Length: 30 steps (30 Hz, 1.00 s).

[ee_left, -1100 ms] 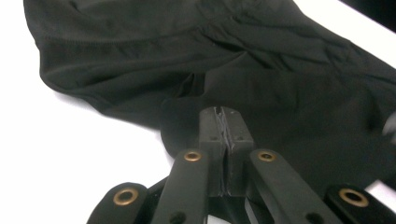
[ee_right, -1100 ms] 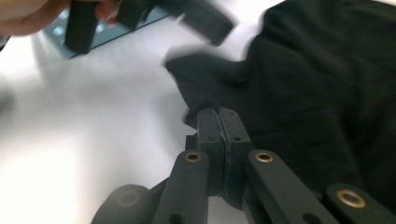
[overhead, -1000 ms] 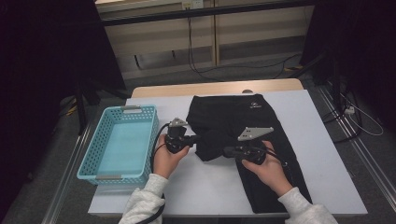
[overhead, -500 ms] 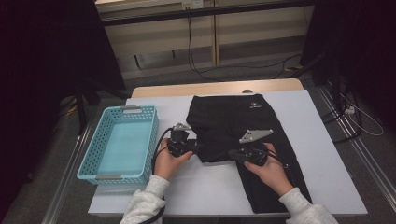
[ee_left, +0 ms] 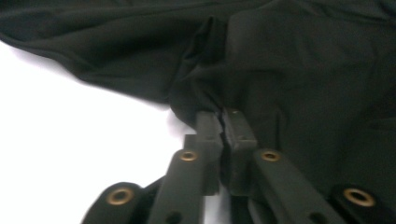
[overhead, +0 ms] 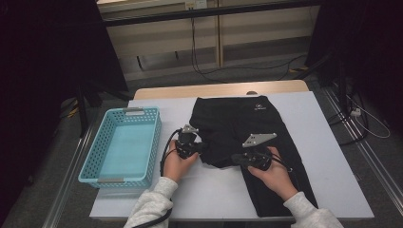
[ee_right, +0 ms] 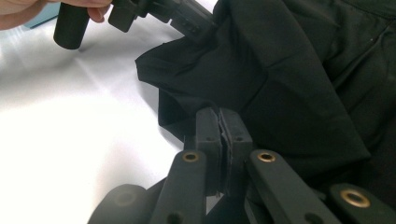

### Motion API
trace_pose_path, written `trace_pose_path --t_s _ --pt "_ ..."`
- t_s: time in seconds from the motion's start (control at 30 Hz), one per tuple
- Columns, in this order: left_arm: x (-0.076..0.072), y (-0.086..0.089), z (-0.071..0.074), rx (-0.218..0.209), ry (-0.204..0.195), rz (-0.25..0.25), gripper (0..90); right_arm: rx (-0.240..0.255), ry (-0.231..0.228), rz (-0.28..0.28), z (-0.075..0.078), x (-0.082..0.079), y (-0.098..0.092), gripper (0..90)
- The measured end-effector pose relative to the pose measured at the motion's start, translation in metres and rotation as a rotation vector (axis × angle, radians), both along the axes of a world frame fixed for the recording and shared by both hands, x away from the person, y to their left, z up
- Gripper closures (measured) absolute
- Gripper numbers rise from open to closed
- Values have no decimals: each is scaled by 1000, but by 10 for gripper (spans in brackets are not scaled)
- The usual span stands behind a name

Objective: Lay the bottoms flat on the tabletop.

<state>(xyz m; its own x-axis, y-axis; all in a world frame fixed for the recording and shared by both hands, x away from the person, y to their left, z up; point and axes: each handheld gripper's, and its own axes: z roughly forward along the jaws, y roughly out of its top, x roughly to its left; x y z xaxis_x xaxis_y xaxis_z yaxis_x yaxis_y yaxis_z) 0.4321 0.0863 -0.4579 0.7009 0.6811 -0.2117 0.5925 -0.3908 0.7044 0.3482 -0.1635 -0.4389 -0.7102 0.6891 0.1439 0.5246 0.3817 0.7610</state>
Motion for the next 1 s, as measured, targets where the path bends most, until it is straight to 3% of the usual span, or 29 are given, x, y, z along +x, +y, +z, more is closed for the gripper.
trace_pose_path --t_s 0.13,0.23,0.37,0.57,0.73,0.8,1.0 --pt "-1 4 11 -38 4 11 876 3 -1 1 1 -1 -1 883" --pt "-3 10 27 -86 -24 16 876 9 6 13 1 -3 1 885" --pt "-1 11 33 -98 -63 26 876 -5 17 45 -1 -6 6 884" --pt "9 6 19 -74 -78 34 871 -26 17 68 -3 -9 14 872" --pt "14 2 8 -43 -77 24 852 -73 5 47 -8 -8 16 770" --pt "14 1 5 -32 -52 7 782 -72 2 61 -9 -8 16 717" --pt "10 8 9 12 -75 -6 582 -53 -1 69 -7 -10 15 600"
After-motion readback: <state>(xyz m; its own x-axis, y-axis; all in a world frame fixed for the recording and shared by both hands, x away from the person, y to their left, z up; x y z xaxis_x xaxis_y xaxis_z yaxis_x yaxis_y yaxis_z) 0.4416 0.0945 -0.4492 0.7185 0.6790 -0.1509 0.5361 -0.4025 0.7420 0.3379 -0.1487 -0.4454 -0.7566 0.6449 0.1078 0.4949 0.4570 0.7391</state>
